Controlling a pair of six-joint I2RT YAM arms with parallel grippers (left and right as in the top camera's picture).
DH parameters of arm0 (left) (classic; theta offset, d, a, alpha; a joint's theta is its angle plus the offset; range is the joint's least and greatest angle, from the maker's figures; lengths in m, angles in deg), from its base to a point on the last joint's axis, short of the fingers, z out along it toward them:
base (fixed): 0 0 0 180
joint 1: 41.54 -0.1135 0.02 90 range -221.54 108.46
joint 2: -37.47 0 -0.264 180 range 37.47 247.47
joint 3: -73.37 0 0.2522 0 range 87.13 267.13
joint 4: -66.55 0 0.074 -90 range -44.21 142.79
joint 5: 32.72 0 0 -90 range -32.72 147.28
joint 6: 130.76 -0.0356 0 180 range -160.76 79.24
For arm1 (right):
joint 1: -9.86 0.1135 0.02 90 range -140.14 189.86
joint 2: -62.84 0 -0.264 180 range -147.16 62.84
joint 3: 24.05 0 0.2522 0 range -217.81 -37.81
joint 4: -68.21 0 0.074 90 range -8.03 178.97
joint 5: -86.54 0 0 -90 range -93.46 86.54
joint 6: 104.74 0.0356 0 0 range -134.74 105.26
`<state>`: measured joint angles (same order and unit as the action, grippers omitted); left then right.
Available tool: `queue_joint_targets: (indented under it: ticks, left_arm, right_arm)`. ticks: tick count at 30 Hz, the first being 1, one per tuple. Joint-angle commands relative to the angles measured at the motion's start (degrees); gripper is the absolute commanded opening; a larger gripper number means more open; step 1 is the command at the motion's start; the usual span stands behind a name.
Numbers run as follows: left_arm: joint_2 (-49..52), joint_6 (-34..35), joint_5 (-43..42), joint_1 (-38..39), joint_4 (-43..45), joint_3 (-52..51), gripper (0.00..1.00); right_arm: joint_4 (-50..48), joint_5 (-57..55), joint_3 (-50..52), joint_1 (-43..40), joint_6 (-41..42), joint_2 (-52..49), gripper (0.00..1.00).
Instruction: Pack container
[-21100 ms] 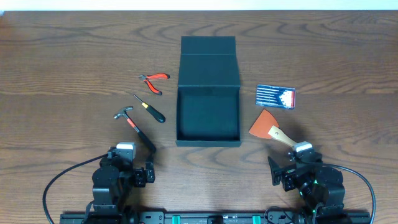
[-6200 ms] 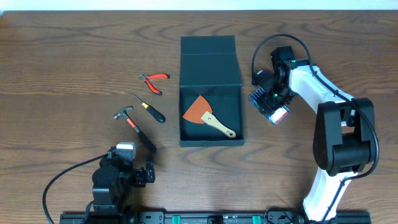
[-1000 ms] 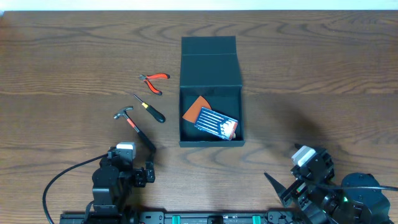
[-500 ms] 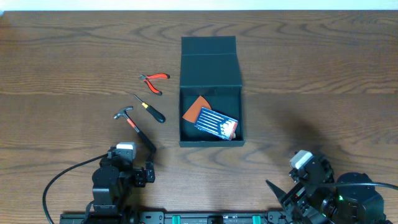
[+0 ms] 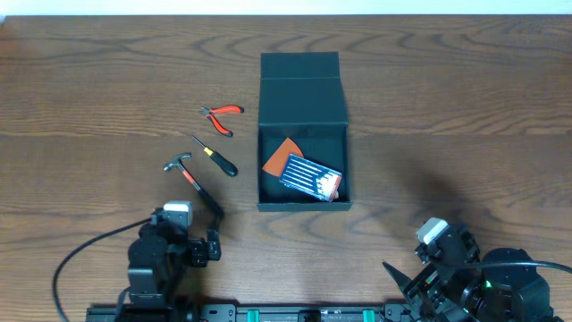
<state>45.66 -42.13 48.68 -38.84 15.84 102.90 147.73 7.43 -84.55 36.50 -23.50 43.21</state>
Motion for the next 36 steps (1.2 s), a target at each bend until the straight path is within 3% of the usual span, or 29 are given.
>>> queue_joint_targets:
  ticks: [1, 4, 12, 20, 25, 36]
  left_arm:
    - [6.3, 7.6, -0.7, 0.2, 0.6, 8.6, 0.98]
    - [15.0, 14.9, 1.7, 0.2, 0.6, 14.9, 0.99]
    - [40.0, 24.7, 1.8, 0.3, 0.6, 29.0, 0.98]
    - [58.2, 36.8, 1.8, 0.2, 0.5, 33.7, 0.99]
    - [68.3, 45.5, 1.7, 0.2, -4.2, 37.0, 0.98]
    - [82.5, 47.1, -2.3, 0.2, -7.3, 40.1, 0.99]
  right_arm:
    - [0.0, 0.1, 0.3, -0.4, 1.0, 0.2, 0.99]
    - [0.0, 0.1, 0.3, -0.4, 1.0, 0.2, 0.99]
    - [0.0, 0.1, 0.3, -0.4, 1.0, 0.2, 0.99]
    - [0.0, 0.0, 0.3, -0.4, 1.0, 0.2, 0.99]
    - [0.0, 0.1, 0.3, -0.4, 1.0, 0.2, 0.99]
    - [0.0, 0.1, 0.3, -0.4, 1.0, 0.2, 0.99]
